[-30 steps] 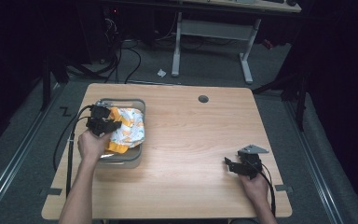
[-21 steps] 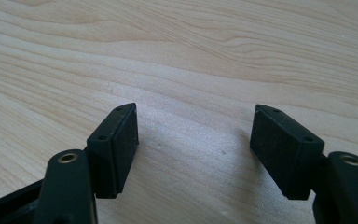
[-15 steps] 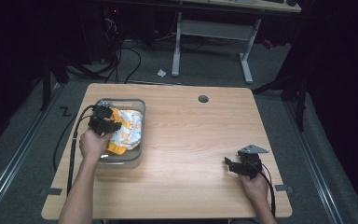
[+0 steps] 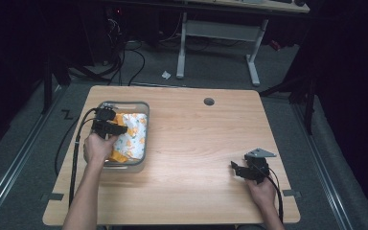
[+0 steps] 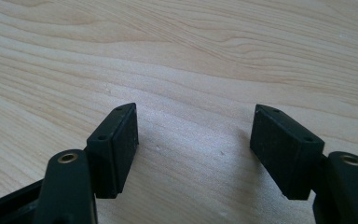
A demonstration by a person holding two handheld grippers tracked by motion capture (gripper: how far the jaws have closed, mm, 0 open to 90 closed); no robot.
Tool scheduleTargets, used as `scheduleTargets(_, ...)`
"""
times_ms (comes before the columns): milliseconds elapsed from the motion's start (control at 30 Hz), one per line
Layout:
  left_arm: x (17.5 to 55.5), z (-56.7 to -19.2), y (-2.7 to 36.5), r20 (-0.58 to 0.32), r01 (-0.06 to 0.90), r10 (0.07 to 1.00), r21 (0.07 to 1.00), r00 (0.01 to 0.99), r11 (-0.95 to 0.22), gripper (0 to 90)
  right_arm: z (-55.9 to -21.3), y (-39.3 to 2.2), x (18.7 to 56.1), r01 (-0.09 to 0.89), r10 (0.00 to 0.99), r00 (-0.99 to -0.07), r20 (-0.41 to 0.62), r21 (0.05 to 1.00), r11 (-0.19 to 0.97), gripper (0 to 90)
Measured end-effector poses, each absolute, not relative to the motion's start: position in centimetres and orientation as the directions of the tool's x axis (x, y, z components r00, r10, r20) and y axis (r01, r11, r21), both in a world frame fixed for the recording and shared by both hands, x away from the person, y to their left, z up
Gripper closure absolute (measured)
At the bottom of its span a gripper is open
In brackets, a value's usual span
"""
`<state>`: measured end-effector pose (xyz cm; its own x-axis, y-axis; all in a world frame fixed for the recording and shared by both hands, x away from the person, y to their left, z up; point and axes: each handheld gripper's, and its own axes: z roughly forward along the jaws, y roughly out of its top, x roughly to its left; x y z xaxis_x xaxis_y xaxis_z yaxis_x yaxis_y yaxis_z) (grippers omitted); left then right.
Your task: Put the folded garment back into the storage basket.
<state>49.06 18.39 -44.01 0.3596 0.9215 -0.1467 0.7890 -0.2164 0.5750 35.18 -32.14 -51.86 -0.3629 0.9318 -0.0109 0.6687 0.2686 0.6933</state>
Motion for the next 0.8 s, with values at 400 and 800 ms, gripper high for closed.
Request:
scheduleTargets(400, 47.4, -42.0, 17.9, -0.13, 0.727, 0.919, 0.657, 0.372, -0.201, 33.7, -51.9, -32.1, 35.2, 0.671, 0.933, -0.36, -0.01, 0.692, 0.266, 32.6)
scheduleTargets(800, 44.4, -39.5, 17.3, -0.176, 0.658, 0.886, 0.732, 0.43, -0.175, 31.9, -51.8, -32.1, 35.1, 0.671, 0.933, -0.359, -0.01, 0.692, 0.266, 32.6)
